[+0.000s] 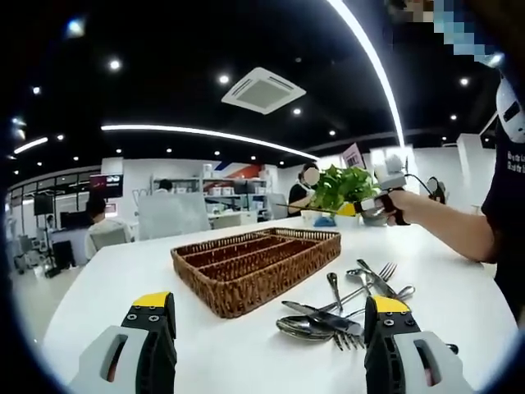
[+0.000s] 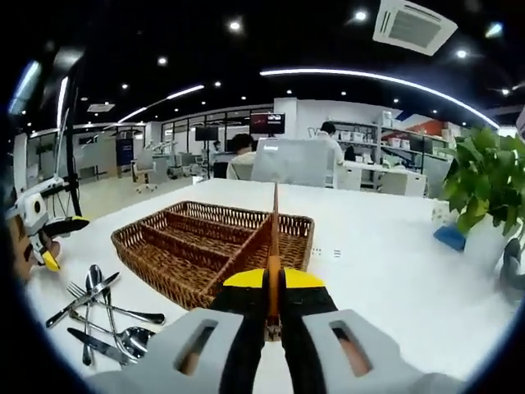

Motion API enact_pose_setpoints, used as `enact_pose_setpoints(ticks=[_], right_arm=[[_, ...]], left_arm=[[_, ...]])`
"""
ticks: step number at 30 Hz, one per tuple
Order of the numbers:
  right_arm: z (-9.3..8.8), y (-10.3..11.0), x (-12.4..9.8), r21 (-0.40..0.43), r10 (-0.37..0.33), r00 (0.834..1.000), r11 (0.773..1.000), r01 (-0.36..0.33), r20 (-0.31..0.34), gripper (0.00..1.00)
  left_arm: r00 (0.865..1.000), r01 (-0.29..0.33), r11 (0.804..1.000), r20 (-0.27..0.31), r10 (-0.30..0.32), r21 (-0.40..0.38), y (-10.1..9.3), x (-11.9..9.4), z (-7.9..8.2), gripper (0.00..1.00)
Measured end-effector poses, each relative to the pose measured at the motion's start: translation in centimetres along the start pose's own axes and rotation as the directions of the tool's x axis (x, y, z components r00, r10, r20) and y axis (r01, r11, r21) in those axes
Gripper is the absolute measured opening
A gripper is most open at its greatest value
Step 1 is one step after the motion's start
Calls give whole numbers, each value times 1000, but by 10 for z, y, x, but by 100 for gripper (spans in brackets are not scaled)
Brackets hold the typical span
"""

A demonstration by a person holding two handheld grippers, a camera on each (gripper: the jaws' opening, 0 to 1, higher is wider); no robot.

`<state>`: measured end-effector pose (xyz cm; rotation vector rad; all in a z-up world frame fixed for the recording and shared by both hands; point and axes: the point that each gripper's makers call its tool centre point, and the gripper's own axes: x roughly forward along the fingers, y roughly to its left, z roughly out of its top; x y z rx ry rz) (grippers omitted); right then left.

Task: Arrange the knives, forks, and spoons in their matching storage slots by inserting each utensil handle-first until every utensil is classified and aligned in the correct compartment

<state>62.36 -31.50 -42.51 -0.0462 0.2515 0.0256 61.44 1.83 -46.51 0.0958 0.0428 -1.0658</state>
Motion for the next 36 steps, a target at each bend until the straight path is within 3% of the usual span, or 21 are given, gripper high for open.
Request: enact_pose_setpoints(ticks=[4, 13, 18, 23, 30, 36], right_arm=[[2, 5, 6, -66, -15, 999, 998, 13, -29, 3], [17, -6, 15, 6, 4, 1000, 1000, -4, -22, 3], [24, -7, 17, -2, 6, 1000, 1000, -6, -19, 3], [22, -7, 21, -43, -22, 999, 999, 21, -34, 3], [24, -8, 22, -34, -18, 999, 999, 17, -32, 3], [11, -8, 28, -40, -23, 998, 999, 20, -64, 3]], left_arm=[[1000, 1, 1000, -6, -1, 1, 0, 1, -2, 100], [999, -25, 999, 30, 26, -23, 11, -2, 4, 100], [999, -30, 999, 39, 31, -22, 11, -1, 6, 100], [998, -39, 999, 39, 39, -23, 13, -2, 6, 100], [998, -47, 999, 36, 48, -24, 14, -1, 5, 100], [999, -43, 999, 33, 43, -25, 13, -1, 3, 100]])
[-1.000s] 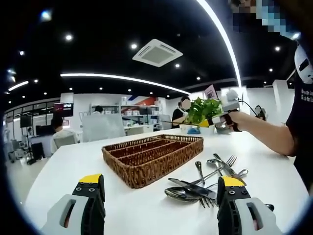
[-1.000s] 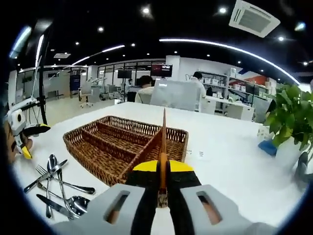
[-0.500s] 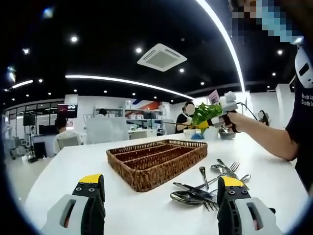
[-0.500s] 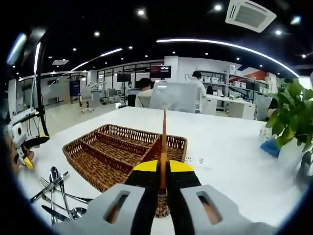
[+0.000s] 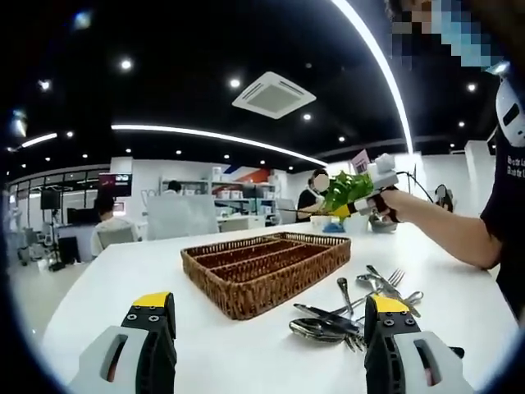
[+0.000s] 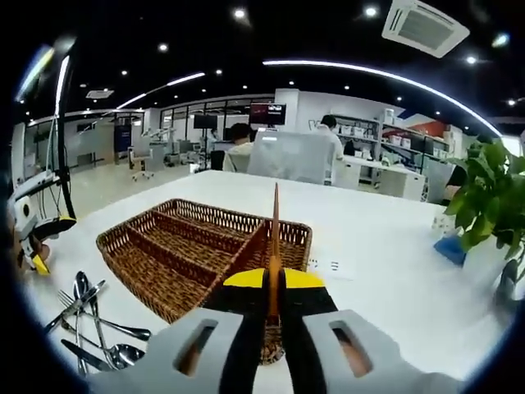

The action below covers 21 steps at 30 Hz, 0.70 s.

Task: Arrange the knives, forks, and spoons in their matching storage slots by inserting each utensil handle-first until every utensil is classified and aligned in the correct compartment

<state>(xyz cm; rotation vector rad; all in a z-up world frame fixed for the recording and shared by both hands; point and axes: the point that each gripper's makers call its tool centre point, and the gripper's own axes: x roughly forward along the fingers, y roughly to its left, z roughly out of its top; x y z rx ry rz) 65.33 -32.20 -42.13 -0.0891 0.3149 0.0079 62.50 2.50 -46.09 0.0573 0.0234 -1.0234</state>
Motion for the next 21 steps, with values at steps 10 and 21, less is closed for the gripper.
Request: enact_pose_setpoints(ticks=[10, 21], right_arm=[[-23, -1, 12, 9, -1, 998, 1000, 2, -70, 3], [-45, -5, 22, -2, -14, 988, 1000, 13, -155, 3]], left_arm=[[1000, -3, 1000, -1, 3, 6, 0, -1, 0, 100], [1000, -3, 1000, 3, 3, 13, -1, 0, 0, 100]])
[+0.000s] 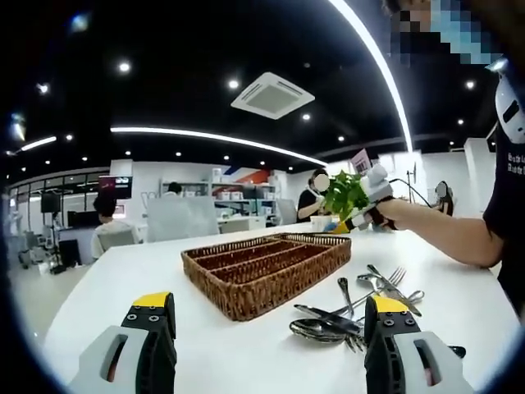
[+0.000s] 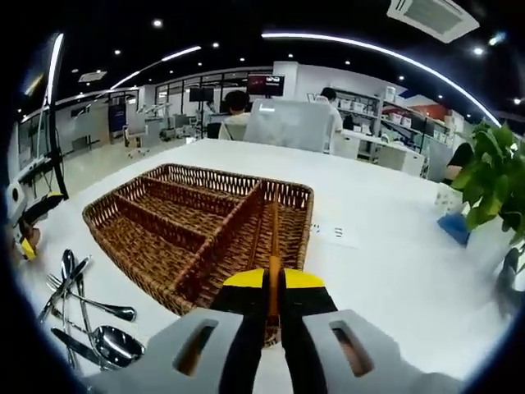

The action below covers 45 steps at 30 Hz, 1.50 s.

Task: Arrange the knives, forks, and spoons in their matching storage slots by inserting each utensil handle-first until every utensil is classified and aligned in the correct compartment

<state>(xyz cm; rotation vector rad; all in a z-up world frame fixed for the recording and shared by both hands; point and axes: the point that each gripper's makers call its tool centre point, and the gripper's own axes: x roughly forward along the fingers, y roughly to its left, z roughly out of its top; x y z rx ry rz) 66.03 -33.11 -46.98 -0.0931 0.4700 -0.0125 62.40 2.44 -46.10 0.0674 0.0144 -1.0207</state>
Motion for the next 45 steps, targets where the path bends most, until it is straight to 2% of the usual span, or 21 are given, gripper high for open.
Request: enact_pose_setpoints(ticks=[8, 15, 19, 21, 26, 30, 31, 32, 39, 41, 42, 43, 44, 45], right_arm=[[-6, 6, 10, -39, -19, 998, 999, 16, -63, 3], [-7, 4, 21, -36, -23, 993, 999, 18, -119, 3], [-11, 9, 23, -35, 8, 989, 999, -13, -151, 3], [-13, 12, 26, -51, 7, 982, 999, -17, -189, 4], [-19, 18, 32, -76, 6, 975, 997, -23, -224, 4], [-36, 23, 41, -126, 3, 958, 991, -41, -287, 4], [-29, 23, 40, -79, 21, 967, 996, -42, -252, 4], [-32, 22, 37, -93, 16, 963, 995, -43, -269, 4], [-28, 25, 35, -102, 61, 968, 991, -88, -242, 6], [-25, 26, 34, -139, 74, 971, 984, -107, -226, 8], [-18, 28, 34, -221, 91, 979, 966, -132, -184, 12], [-15, 29, 35, -243, 87, 982, 962, -127, -168, 15], [-19, 29, 34, -227, 73, 979, 967, -116, -190, 15], [-13, 29, 36, -288, 81, 984, 949, -125, -159, 15]], left_arm=[[1000, -1, 1000, 3, 1, -2, 0, 0, 0, 100], [1000, -8, 1000, 6, 8, -4, 2, -1, 1, 100], [1000, -4, 1000, 7, 4, -2, 1, -1, 1, 100], [1000, 1, 1000, 10, -1, -3, 0, 0, 1, 100], [1000, 11, 1000, 9, -11, 7, -3, 0, 1, 100], [1000, 10, 1000, 9, -10, 4, -2, -1, 1, 100], [1000, 9, 1000, 9, -9, 4, -2, -1, 1, 100], [1000, 8, 1000, 11, -8, 3, -2, -1, 2, 100], [1000, 12, 1000, 9, -12, 4, -3, 0, 1, 100], [1000, 10, 1000, 9, -10, 3, -2, -1, 1, 100], [1000, 7, 1000, 10, -8, 2, -2, -1, 1, 100], [1000, 6, 1000, 11, -6, 0, -1, -1, 1, 100], [1000, 7, 1000, 12, -7, -2, -1, -1, 1, 100], [1000, 9, 1000, 12, -9, -4, -2, -1, 1, 100]])
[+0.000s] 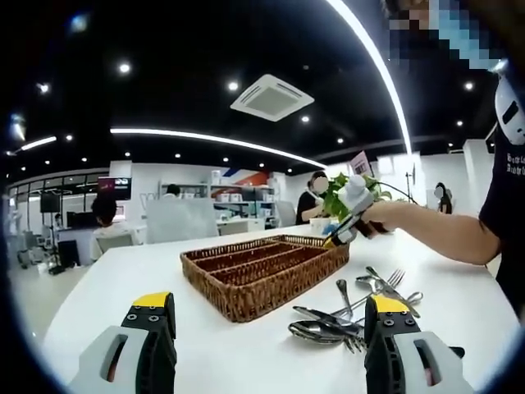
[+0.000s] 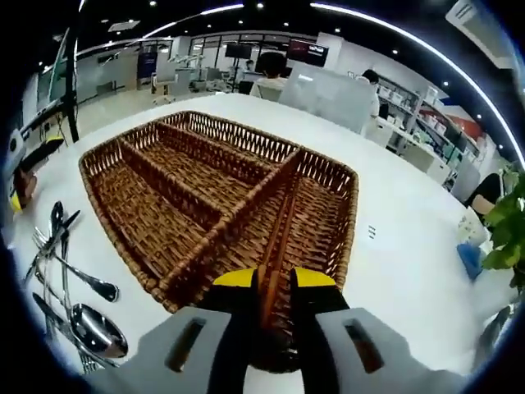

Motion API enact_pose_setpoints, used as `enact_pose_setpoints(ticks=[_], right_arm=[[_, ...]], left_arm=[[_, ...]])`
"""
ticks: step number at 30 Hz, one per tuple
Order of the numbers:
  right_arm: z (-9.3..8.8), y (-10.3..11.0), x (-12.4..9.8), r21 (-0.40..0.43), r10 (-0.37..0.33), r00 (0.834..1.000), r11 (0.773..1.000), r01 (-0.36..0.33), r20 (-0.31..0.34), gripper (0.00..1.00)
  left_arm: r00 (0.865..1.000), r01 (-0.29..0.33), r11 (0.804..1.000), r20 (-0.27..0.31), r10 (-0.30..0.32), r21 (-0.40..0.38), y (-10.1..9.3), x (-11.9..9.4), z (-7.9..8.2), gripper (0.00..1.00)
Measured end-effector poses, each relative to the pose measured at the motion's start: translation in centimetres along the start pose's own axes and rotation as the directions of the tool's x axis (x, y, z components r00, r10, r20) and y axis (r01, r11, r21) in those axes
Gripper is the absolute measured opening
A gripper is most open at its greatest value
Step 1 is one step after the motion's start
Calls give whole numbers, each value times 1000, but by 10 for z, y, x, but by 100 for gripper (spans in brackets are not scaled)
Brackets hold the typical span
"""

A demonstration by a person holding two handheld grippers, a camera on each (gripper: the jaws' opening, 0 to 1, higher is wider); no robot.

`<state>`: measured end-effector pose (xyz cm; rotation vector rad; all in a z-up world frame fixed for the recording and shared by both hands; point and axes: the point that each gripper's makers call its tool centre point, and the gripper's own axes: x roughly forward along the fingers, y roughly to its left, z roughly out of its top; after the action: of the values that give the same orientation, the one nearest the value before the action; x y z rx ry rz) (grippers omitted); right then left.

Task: Arrange the knives, forks, and spoons in their matching storage slots by inserting each utensil handle-first until every utensil is classified and aligned in the correct compartment

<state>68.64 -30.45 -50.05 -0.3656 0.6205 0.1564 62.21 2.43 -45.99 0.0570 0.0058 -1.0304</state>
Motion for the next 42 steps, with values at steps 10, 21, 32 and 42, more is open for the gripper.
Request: enact_pose_setpoints(ticks=[10, 21, 32, 42], right_arm=[[11, -7, -7, 130, 20, 991, 991, -38, 131, 0], [37, -14, -35, 80, 30, 936, 995, -62, 351, 0], [33, -38, -108, -76, 100, 906, 994, -76, 412, 4], [-10, -28, -134, -141, 172, 910, 982, -128, 378, 76]], left_arm=[[1000, -1, 1000, -3, 0, -5, -1, 1, -1, 100], [1000, 19, 999, -23, -19, -39, -4, 4, -8, 100], [995, 96, 993, -7, -97, -75, -23, 3, 4, 100], [995, 101, 994, 14, -100, -42, -32, 16, 26, 100]])
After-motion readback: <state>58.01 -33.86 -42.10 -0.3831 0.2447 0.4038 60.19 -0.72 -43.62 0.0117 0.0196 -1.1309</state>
